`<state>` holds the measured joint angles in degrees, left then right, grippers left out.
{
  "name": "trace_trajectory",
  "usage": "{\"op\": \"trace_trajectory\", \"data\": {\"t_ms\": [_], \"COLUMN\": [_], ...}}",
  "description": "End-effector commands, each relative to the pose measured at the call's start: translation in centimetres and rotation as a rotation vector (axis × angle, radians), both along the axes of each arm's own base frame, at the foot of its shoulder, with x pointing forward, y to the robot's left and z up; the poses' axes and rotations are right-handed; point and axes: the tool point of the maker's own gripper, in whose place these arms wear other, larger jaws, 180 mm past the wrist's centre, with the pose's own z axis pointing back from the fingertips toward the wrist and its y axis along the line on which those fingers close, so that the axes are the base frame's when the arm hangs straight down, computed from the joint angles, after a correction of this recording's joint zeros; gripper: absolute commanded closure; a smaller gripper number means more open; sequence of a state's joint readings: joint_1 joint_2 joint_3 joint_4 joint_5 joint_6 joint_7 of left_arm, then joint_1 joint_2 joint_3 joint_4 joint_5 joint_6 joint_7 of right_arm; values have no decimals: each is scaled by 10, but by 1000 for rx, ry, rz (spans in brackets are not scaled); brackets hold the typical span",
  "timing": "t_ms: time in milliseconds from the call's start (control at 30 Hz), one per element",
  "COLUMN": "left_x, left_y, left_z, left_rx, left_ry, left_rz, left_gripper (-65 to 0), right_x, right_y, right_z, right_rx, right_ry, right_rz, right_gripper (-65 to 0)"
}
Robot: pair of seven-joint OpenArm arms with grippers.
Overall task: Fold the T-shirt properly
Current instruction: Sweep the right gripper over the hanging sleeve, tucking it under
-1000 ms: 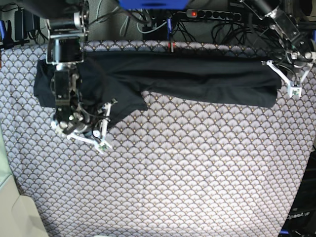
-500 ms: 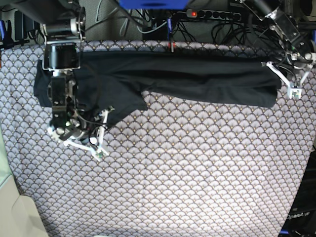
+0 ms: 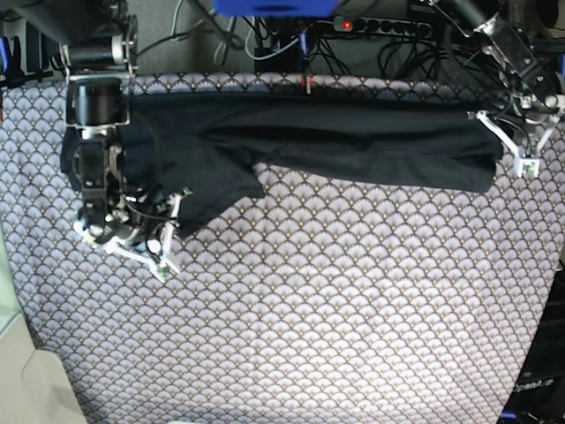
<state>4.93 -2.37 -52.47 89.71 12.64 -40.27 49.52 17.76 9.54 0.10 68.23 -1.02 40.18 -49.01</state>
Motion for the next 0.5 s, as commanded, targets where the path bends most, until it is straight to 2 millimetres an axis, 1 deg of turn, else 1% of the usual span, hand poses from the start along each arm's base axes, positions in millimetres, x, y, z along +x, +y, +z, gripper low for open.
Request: {"op": "trace_trajectory", "data": {"t_ms": [0, 133, 333, 367, 467], "left_x": [7, 8, 7, 7, 7], "left_y": [8, 7, 7, 7, 7], "left_z": [12, 11, 11, 11, 11], "left_rx": [27, 25, 25, 25, 25], "left_ry": [-35, -34, -32, -32, -33], "left_rz": [2, 0, 1, 1, 2], "left_gripper": [0, 0, 0, 0, 0], "right_x": [9, 3, 1, 0, -3], "right_y": [-2, -2, -1, -1, -1], "right_z": [7, -2, -4, -5, -7], "right_rx": [0, 6, 8, 8, 7], "right_ry": [-25, 2, 12, 13, 18], "right_rz": [-4, -8, -9, -9, -7], "right_gripper": [-164, -164, -150, -135, -38]}}
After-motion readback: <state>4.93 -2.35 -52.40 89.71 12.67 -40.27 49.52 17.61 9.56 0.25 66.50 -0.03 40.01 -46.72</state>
